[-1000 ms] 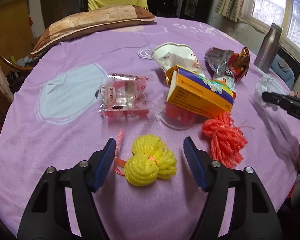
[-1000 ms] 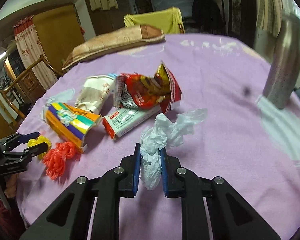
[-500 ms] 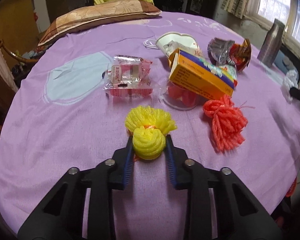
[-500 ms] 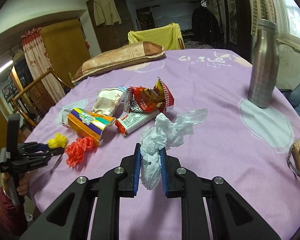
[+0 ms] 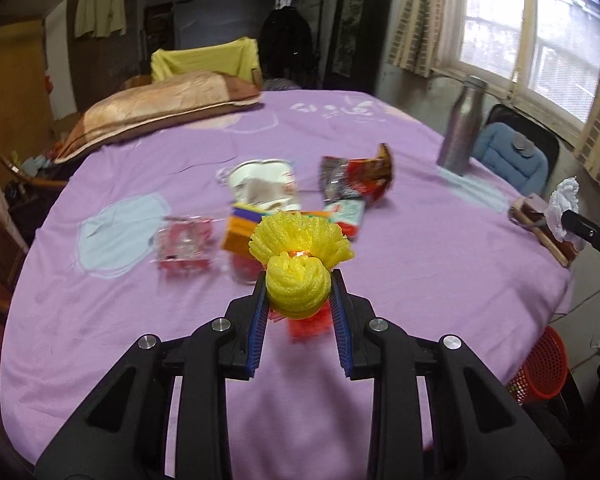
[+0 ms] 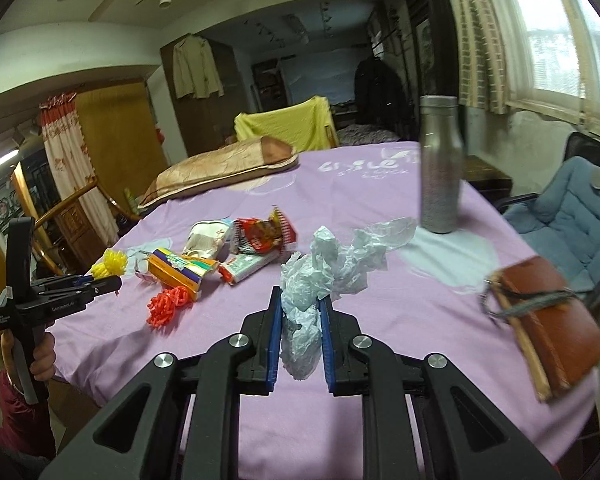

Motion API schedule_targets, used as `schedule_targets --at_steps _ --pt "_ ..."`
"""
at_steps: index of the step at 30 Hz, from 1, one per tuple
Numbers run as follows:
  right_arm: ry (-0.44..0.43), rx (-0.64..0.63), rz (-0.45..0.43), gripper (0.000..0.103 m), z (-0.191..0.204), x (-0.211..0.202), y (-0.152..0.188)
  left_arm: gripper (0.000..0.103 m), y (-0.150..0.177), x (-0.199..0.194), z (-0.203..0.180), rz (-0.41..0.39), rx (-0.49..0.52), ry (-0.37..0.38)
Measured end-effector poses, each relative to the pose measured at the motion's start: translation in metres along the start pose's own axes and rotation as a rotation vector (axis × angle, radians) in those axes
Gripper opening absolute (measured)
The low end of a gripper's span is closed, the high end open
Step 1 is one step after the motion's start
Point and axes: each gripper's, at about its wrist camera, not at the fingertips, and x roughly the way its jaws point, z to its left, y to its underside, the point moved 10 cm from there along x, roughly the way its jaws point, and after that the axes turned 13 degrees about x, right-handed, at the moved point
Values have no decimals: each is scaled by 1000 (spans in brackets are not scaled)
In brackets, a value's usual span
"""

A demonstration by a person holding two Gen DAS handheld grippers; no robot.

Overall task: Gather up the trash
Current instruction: 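Carry the yellow net and white bag over to the red wastebasket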

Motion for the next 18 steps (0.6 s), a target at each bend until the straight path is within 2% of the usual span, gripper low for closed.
schedule_targets --at_steps 9,18 --pt "100 48 -87 18 -56 -74 12 31 -23 -7 -84 -44 82 131" --pt "261 172 -116 18 -152 -138 52 31 -43 -9 -184 -62 213 252"
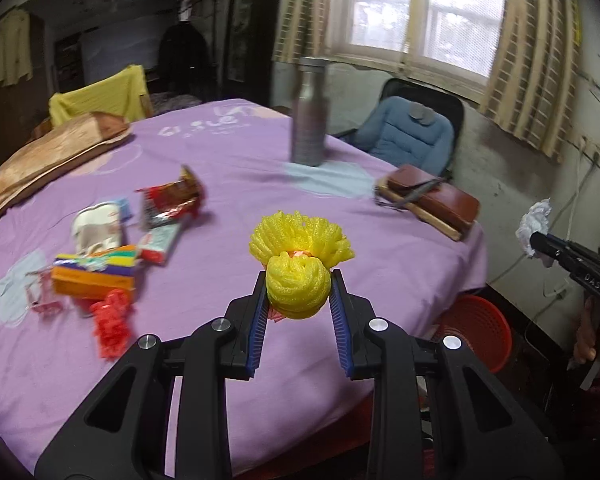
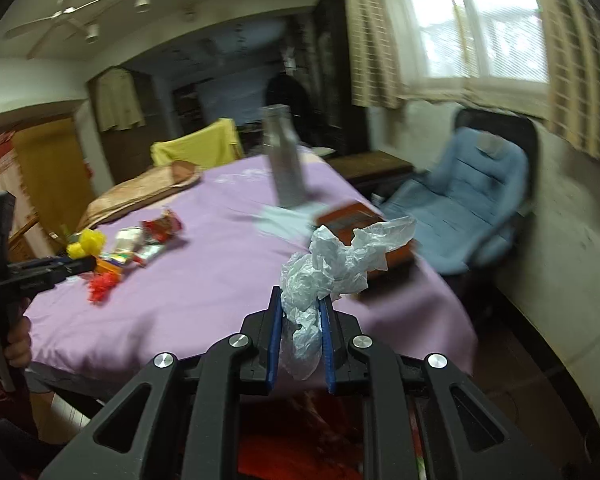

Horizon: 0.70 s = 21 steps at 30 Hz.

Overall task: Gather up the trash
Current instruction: 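Carry the yellow net and white bag over to the red wastebasket, then open both grippers to drop the net and bag into the wastebasket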

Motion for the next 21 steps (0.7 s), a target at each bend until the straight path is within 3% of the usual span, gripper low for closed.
schedule_targets --at_steps 8,9,10,12,15,21 --pt "164 141 122 21 -113 5 60 31 -24 38 -89 34 110 133" --pt "185 157 150 25 -127 10 73 31 -26 44 -101 44 127 151" --pt "209 163 176 39 -139 15 83 31 -28 52 -118 58 153 177" --pt "270 174 235 59 -164 27 106 31 -29 64 -143 76 187 214" --pt "290 202 222 59 -181 28 113 31 -29 87 -191 114 254 282" --pt "279 286 82 68 -210 -6 93 31 -20 131 -275 198 365 406"
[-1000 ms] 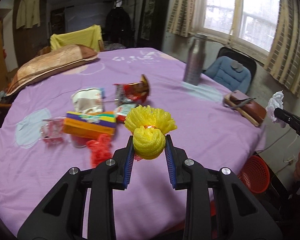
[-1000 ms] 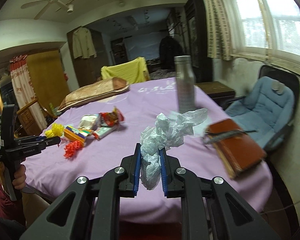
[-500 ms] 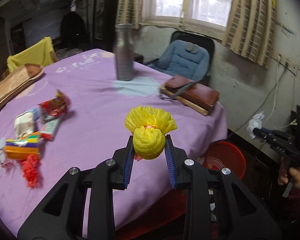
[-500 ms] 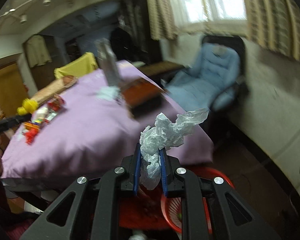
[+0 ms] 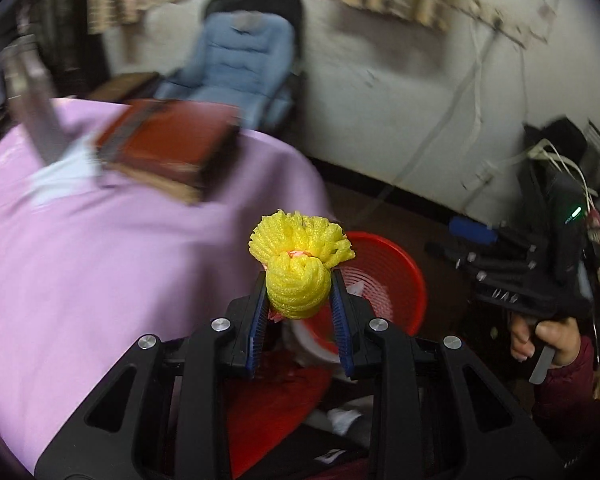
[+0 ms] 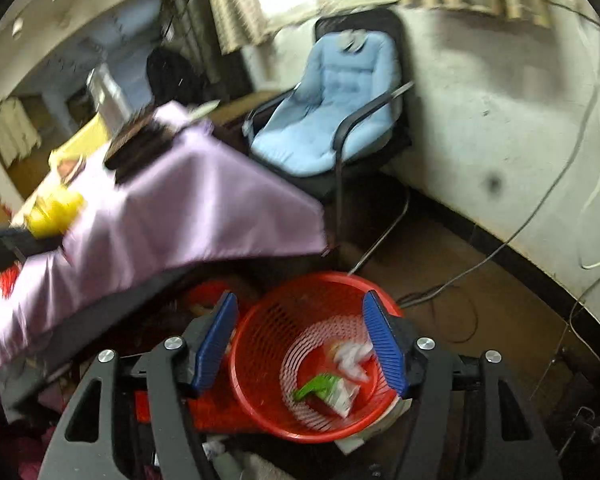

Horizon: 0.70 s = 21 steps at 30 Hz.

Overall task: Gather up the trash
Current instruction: 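Open both grippers to drop the net and bag into the wastebasket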

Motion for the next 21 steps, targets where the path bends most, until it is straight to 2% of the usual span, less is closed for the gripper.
schedule_targets --at_steps 3,4,6,8,12,21 --pt "-9 59 -40 70 -21 -13 -10 34 -14 27 -26 20 53 50" --pt "-13 78 -46 70 -27 -15 -13 40 -16 32 -31 26 65 57" --pt "-17 99 -50 70 -33 -16 -17 69 -23 40 -36 30 80 36" --pt "-23 104 -47 70 -37 -16 -17 77 -28 38 -31 8 72 6" --pt "-42 93 -48 70 -29 -17 -18 86 -30 22 -11 -22 28 -33" --pt "-101 26 -48 70 15 -25 -21 92 -4 -45 60 -102 -122 -159"
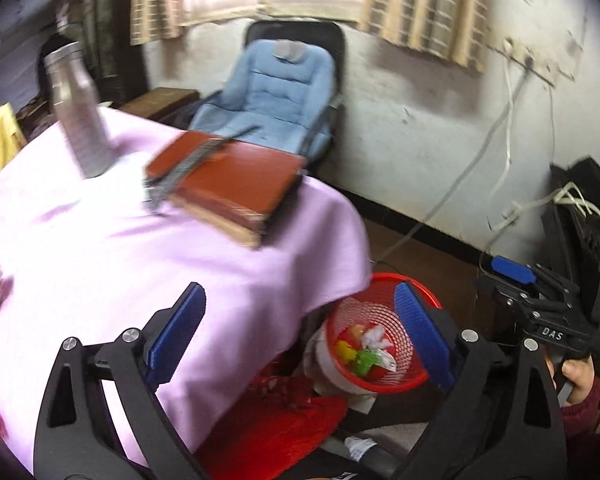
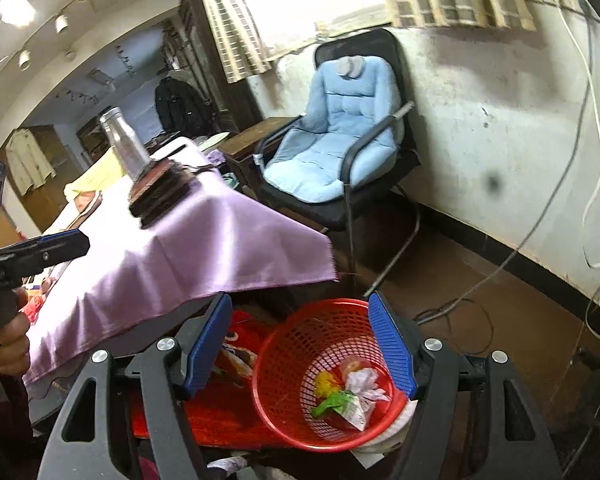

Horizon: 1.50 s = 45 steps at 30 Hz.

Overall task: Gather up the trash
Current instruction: 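Open both grippers to drop the net and bag into the wastebasket, then move both open grippers back over the table toward the remaining trash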

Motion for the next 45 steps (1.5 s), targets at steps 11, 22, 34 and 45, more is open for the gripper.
schedule_targets --at_steps 11,22,34,45 --pt "-106 -160 -3 79 103 -12 2 94 37 -69 69 -84 -115 -134" --pt "-247 -333 36 87 236 -8 23 96 103 -136 158 -136 -267 -316" --pt "-360 -485 178 88 364 40 73 96 200 -169 263 -53 -441 -501" --pt "-426 -557 287 92 438 97 112 96 304 -196 353 58 -675 -578"
